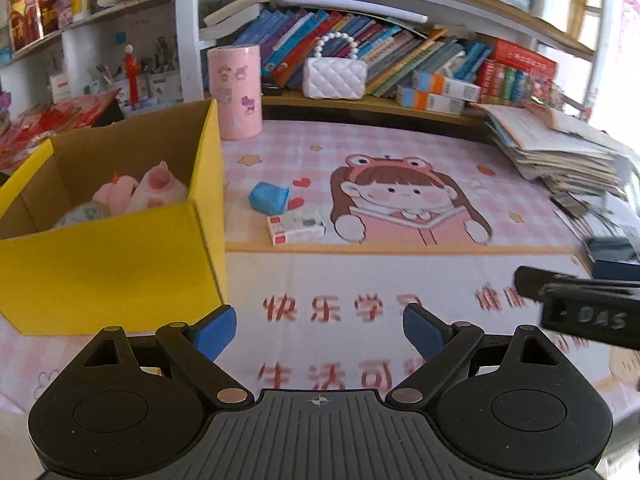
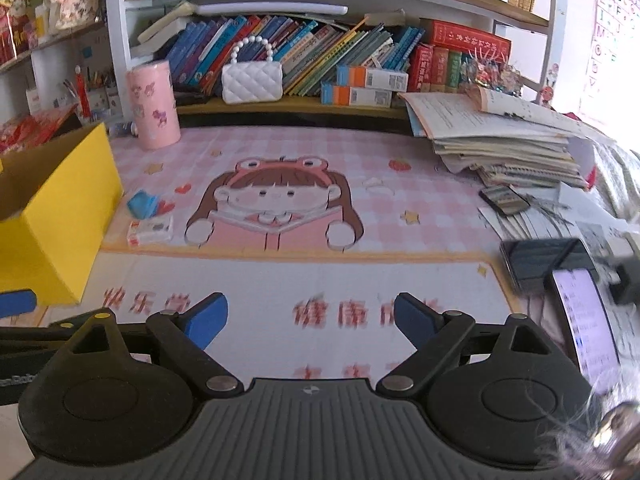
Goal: Organize objects
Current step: 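Grasp the white staple box with the left gripper while the right gripper grasps the blue eraser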
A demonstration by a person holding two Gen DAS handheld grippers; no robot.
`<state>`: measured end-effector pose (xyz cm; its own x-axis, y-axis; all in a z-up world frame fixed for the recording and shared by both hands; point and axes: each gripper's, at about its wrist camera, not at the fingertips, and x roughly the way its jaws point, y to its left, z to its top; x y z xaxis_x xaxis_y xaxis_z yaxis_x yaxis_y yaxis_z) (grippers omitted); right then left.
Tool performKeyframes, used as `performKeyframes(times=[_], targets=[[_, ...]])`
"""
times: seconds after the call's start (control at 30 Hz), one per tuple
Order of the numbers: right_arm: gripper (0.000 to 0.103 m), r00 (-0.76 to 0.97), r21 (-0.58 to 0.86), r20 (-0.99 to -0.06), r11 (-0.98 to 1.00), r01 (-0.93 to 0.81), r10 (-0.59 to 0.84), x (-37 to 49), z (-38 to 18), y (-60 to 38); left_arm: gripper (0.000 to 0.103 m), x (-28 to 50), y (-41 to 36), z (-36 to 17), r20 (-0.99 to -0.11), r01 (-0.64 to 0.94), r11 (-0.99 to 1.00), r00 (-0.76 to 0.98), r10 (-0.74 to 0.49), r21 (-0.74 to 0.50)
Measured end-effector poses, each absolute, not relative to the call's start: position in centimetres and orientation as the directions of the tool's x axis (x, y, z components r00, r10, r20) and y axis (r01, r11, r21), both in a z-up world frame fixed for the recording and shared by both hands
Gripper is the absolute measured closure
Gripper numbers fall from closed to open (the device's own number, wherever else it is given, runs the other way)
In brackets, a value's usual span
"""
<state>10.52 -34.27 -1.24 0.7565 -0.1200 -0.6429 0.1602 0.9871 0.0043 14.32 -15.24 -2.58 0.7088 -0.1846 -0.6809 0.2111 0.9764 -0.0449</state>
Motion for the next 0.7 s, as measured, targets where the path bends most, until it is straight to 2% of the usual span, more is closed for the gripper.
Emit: performKeyframes(times=[0.27, 0.33, 0.4, 0.5, 0.7], targets=[[0.014, 0.797, 0.047, -0.600, 0.991, 0.124, -0.071, 14.3, -0.6, -38.3, 0.012, 18.3, -19.1, -3.5, -0.673, 0.122, 0.993, 0.734, -0.092, -0.002], [0.014, 0.799, 0.052, -0.597, 0.992, 0.119, -0.064, 15.2, -0.7, -39.3, 0.017, 19.7, -19.8, -4.0, -0.665, 0.078, 0.997, 0.746, -0.041, 0.025], [0.014, 0.800, 0.058, -0.598, 0.992, 0.116, -0.058, 16.0, -0.7, -40.0, 0.027, 21.2, -20.2, -4.4, -0.667, 0.037, 0.999, 0.745, -0.007, 0.031], [0.014, 0.799, 0.068, -0.599, 0.991, 0.112, -0.049, 16.9, -0.7, -41.2, 0.034, 23.4, -20.4, -5.6, -0.672, -0.022, 0.999, 0.739, 0.041, 0.036], [0.014, 0.794, 0.083, -0.608, 0.995, 0.062, 0.001, 17.7, -1.0, -42.3, 0.037, 26.6, -20.1, -7.5, -0.694, -0.090, 0.996, 0.716, 0.076, 0.016]])
